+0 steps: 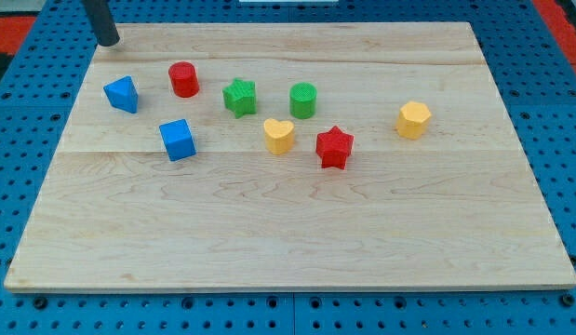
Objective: Move the red circle towards the green star
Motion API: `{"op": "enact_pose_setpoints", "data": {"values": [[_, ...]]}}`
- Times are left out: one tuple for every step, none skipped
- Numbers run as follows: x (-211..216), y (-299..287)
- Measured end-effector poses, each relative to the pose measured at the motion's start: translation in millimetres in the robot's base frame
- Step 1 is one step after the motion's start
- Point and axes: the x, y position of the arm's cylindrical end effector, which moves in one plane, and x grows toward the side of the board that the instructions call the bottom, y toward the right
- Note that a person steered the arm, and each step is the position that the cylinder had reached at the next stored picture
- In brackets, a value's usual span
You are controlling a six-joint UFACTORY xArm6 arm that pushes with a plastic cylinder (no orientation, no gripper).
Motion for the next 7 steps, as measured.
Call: {"op": "enact_pose_setpoints", "data": {"values": [[0,0],[1,1],[4,1],[4,1],[9,1],[23,6],[70,48]]}}
